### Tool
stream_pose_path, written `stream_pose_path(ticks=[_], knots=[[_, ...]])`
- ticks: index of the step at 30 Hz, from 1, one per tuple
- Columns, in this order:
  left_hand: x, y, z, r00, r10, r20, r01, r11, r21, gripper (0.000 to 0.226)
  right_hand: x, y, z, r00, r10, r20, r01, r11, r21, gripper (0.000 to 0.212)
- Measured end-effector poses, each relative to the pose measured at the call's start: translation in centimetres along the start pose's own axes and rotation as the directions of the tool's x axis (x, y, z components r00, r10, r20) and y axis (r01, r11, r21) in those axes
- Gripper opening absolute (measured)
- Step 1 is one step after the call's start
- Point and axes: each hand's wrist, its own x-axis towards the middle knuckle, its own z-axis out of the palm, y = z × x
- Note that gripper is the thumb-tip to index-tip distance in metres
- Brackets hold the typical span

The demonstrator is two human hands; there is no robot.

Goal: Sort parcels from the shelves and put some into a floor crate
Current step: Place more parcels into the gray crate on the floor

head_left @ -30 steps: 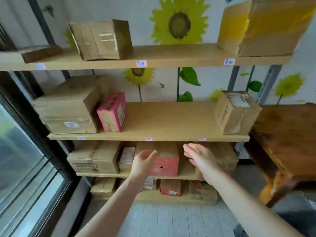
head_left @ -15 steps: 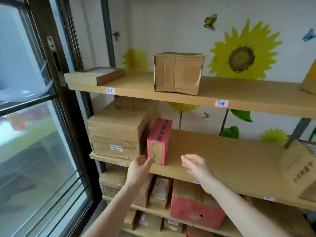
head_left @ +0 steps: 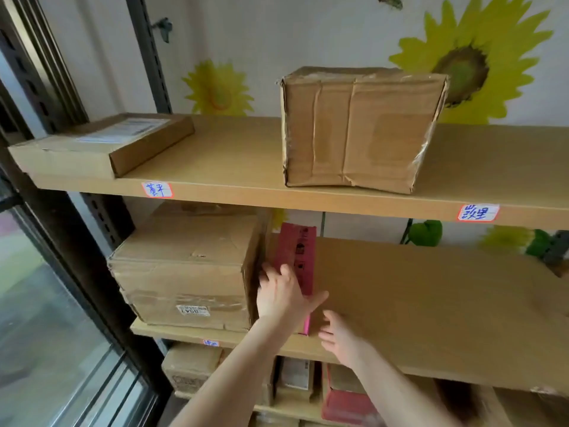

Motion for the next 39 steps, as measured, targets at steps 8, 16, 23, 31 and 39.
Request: stream_pose_path(ticks=[8,16,23,31,39], knots=[[0.4,-0.9,-1.7,0.998,-0.009,-0.056,-0.015,0.907,-0.421,0.051,-1.6,0.4,-0.3,1.0,-0.022,-0.001,0.022,0.967,0.254,0.041],[-1.8,-3.8,-1.6,0.991,0.07,0.112,0.06,0.516,-0.855,0.024,-6.3,-1.3,-4.3,0.954,-0.296,-0.049,0.299,0.949,0.103,0.028],[-2.4,-3.4,-0.1,0.979,0.124,0.163,0.073,0.533,-0.843,0.026,-8.1,-1.7,-5.9,0.908,-0.412,-0.073,0.407,0.911,-0.073,0.029],[-5.9,0.1,3.1,0.968,0.212,0.132,0.0,0.528,-0.849,0.022,-11.6,1.4,-9.0,0.864,-0.436,-0.251,0.44,0.897,-0.047,0.007],[-15.9,8.2,8.9,0.878,0.408,0.252,-0.057,0.61,-0.79,0.017,-18.8,10.4,-18.8,0.768,-0.288,-0.571,0.365,0.931,0.021,0.013]])
